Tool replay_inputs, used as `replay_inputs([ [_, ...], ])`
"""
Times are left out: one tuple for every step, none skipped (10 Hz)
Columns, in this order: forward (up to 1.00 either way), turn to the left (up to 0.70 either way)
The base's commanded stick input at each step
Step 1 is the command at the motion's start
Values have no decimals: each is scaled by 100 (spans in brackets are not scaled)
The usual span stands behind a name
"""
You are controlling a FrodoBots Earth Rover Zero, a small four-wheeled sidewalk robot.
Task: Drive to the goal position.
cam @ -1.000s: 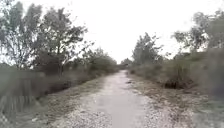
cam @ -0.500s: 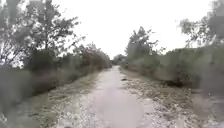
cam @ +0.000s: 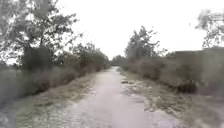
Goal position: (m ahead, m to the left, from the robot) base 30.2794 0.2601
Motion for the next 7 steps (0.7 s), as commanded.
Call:
replay_inputs([
  [70,0],
  [70,0],
  [70,0],
  [70,0],
  [70,0],
  [70,0],
  [70,0],
])
